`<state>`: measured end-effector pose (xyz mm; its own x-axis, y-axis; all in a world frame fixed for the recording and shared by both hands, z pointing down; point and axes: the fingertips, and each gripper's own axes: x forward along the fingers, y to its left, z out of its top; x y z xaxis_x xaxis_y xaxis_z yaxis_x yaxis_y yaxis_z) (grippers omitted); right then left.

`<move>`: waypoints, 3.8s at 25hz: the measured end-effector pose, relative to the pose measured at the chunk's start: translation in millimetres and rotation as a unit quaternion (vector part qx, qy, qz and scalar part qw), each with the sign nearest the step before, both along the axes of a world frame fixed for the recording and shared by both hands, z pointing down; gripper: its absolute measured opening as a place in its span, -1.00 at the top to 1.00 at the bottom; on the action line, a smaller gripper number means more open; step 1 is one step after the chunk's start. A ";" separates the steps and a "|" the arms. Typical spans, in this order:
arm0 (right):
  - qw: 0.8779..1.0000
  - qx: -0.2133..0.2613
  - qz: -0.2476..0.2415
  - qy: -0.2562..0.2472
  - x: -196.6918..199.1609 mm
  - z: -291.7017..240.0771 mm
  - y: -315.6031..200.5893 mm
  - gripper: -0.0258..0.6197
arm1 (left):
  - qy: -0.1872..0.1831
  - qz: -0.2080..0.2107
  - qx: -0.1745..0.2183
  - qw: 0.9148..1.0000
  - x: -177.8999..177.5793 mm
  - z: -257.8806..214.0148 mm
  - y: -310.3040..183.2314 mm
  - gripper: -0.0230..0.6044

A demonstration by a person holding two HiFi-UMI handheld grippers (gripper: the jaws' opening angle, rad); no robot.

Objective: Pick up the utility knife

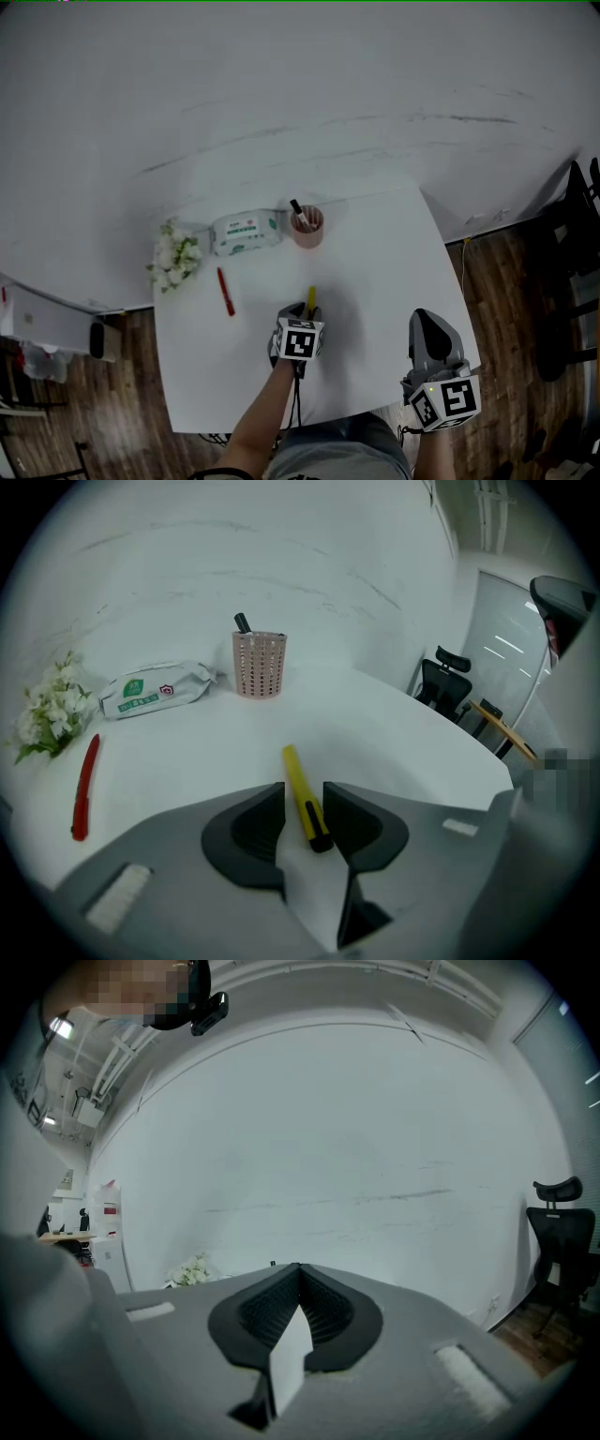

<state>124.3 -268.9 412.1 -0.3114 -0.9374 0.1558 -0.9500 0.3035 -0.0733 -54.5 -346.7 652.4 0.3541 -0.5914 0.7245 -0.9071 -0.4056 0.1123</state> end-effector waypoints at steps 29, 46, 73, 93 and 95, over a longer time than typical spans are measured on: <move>0.999 0.015 -0.049 -0.009 -31.8 -5.6 -0.1 0.91 | 0.081 -0.001 0.127 0.989 -5.6 -100.6 29.6 0.66; 0.994 0.036 -0.106 -0.009 -50.6 -16.7 9.1 0.91 | 0.119 -0.047 0.237 0.963 -28.5 -189.3 68.7 0.66; 0.981 0.071 -0.178 -0.001 -66.7 -39.1 34.9 0.92 | 0.112 -0.111 0.382 0.910 -48.4 -276.5 128.5 0.66; 0.979 0.083 -0.185 0.005 -70.2 -45.7 44.4 0.92 | 0.123 -0.118 0.395 0.903 -48.0 -284.1 144.1 0.66; 0.979 0.083 -0.184 0.004 -70.0 -45.2 44.0 0.92 | 0.124 -0.116 0.395 0.903 -47.2 -283.8 143.9 0.66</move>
<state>54.3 -224.9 366.9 -0.6322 -0.7746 0.0157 -0.7745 0.6324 0.0132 -101.7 -202.7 368.6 0.2472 -0.9681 -0.0411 -0.9647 -0.2499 0.0835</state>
